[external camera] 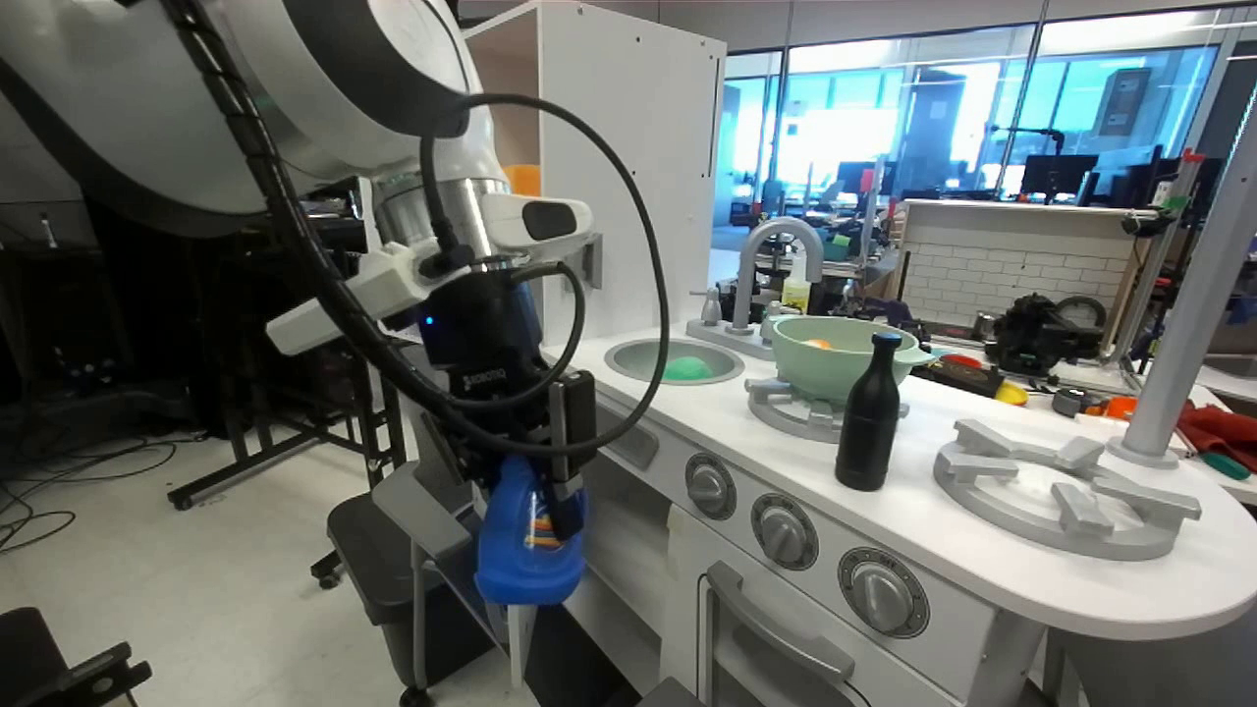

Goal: Open the bottom door of cabinet, pick up the blue bottle and light green object and put them in the bottom compartment.

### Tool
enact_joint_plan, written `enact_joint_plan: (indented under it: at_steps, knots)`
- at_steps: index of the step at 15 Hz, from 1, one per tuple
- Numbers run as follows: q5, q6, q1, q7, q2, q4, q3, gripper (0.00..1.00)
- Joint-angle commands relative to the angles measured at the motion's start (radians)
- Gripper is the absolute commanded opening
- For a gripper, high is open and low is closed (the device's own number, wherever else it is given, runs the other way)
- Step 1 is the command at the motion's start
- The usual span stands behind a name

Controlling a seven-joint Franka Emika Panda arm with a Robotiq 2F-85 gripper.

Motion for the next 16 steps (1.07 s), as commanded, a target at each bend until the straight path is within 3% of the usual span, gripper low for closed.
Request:
enact_joint_plan:
  at_steps: [1, 8, 16]
  knots:
    - [-0.101, 0.046, 0.008, 0.153, 0.042, 0.049, -0.039, 0.24]
    - [-0.183, 0.156, 0.025, 0.362, 0.158, 0.166, -0.059, 0.24]
    - [-0.156, 0.227, 0.064, 0.393, 0.348, 0.304, -0.052, 0.24]
